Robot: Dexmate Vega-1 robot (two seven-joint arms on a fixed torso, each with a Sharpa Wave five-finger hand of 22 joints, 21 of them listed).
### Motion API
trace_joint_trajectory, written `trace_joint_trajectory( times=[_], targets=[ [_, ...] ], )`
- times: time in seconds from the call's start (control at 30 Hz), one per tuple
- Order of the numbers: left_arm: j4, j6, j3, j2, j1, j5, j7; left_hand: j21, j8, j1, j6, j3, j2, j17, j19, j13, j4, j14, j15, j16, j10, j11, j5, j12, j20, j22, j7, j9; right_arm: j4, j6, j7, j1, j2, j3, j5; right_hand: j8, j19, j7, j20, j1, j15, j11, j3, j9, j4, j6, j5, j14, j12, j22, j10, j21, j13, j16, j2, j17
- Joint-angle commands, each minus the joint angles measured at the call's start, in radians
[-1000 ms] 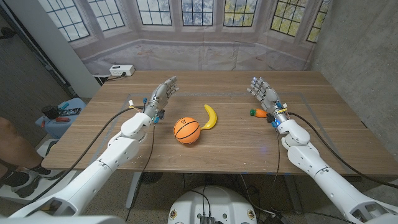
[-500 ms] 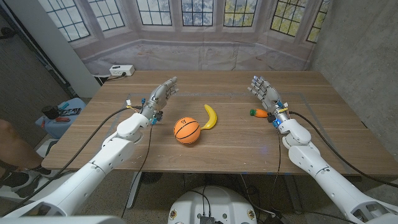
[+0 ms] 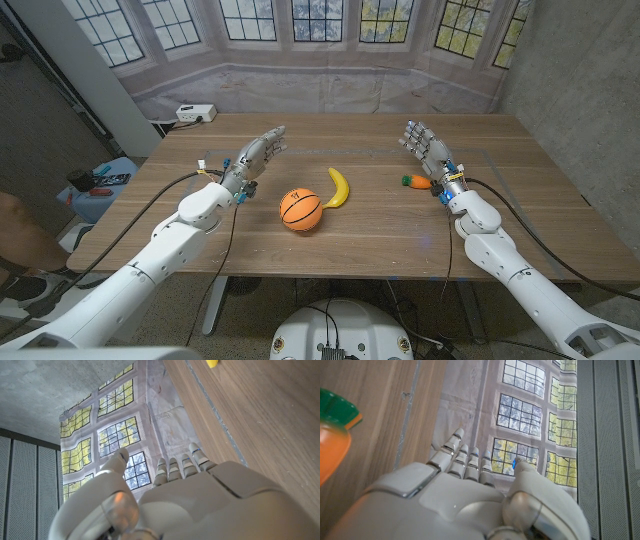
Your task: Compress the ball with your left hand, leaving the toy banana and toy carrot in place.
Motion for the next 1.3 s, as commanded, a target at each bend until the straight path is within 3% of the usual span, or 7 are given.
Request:
trace_joint_trajectory(
  times=[0.03, 0.17, 0.23, 0.33, 0.73, 1.3],
  targets=[
    [-0.075, 0.02, -0.034, 0.065, 0.053, 0.006, 0.001, -0.002, 0.005, 0.012, -0.001, 0.0, -0.004, 0.002, 0.005, -0.001, -0.01, 0.001, 0.006, 0.0, -0.002, 0.006, 0.006, 0.004, 0.007, 0.005, 0.001, 0.004, -0.016, 0.005, -0.012, -0.011, -0.011, 0.007, -0.007, 0.0, 0.005, 0.005, 0.001, 0.005, 0.0, 0.0, 0.003, 0.004, -0.007, -0.001, -0.001, 0.003, 0.002, 0.006, -0.002, 0.002, 0.001, 0.006, -0.004, 0.002],
    [-0.094, 0.025, -0.042, 0.087, 0.062, 0.015, -0.004, -0.014, 0.003, 0.019, -0.009, -0.005, -0.015, 0.002, -0.001, -0.002, -0.027, -0.007, 0.024, -0.002, -0.014, 0.007, 0.009, 0.001, 0.019, 0.006, -0.006, 0.004, -0.011, 0.011, -0.01, -0.01, -0.008, 0.007, -0.005, 0.0, 0.005, 0.006, 0.001, 0.005, 0.0, 0.0, 0.003, 0.004, -0.007, 0.0, -0.001, 0.003, 0.002, 0.006, -0.003, 0.002, 0.001, 0.006, -0.004, 0.002],
    [-0.105, 0.03, -0.046, 0.101, 0.065, 0.028, -0.002, -0.024, 0.002, 0.023, -0.015, -0.009, -0.018, 0.004, -0.008, -0.003, -0.038, -0.018, 0.04, -0.003, -0.025, 0.023, 0.012, -0.001, 0.04, 0.007, -0.01, 0.004, -0.008, 0.012, -0.008, -0.008, -0.006, 0.007, -0.004, 0.0, 0.005, 0.006, 0.001, 0.005, 0.0, 0.0, 0.004, 0.004, -0.008, 0.0, -0.001, 0.003, 0.002, 0.006, -0.003, 0.002, 0.001, 0.007, -0.004, 0.002],
    [-0.117, 0.03, -0.052, 0.117, 0.069, 0.042, -0.004, -0.03, 0.002, 0.024, -0.019, -0.013, -0.019, 0.005, -0.012, -0.003, -0.042, -0.022, 0.05, -0.002, -0.029, 0.031, 0.014, -0.001, 0.047, 0.007, -0.014, 0.005, -0.001, 0.015, -0.003, -0.003, -0.003, 0.006, -0.002, 0.0, 0.005, 0.005, 0.001, 0.005, 0.0, 0.0, 0.004, 0.004, -0.009, 0.0, -0.001, 0.002, 0.002, 0.006, -0.005, 0.002, 0.001, 0.007, -0.004, 0.003],
    [-0.173, 0.05, -0.087, 0.186, 0.11, 0.073, -0.007, -0.039, 0.001, 0.023, -0.028, -0.02, -0.024, 0.006, -0.016, -0.002, -0.046, -0.033, 0.059, -0.003, -0.037, 0.038, 0.015, 0.0, 0.05, 0.008, -0.014, 0.005, 0.01, 0.009, 0.006, 0.013, -0.013, 0.007, -0.006, 0.0, 0.006, 0.006, 0.001, 0.005, 0.0, 0.001, 0.005, 0.004, -0.013, 0.001, -0.002, 0.002, 0.002, 0.006, -0.005, 0.002, 0.001, 0.008, -0.004, 0.003],
    [-0.2, 0.078, -0.101, 0.269, 0.1, 0.119, -0.065, -0.058, 0.0, 0.03, -0.051, -0.03, -0.036, 0.007, -0.02, -0.002, -0.057, -0.043, 0.064, -0.001, -0.047, 0.051, 0.018, 0.002, 0.061, 0.008, 0.029, 0.005, 0.008, 0.023, 0.003, 0.008, -0.02, 0.016, -0.009, -0.001, 0.006, 0.007, 0.001, 0.004, 0.0, 0.0, 0.006, 0.004, -0.017, -0.001, -0.003, 0.001, 0.001, 0.006, -0.009, 0.002, 0.001, 0.009, -0.005, 0.004]
  ],
)
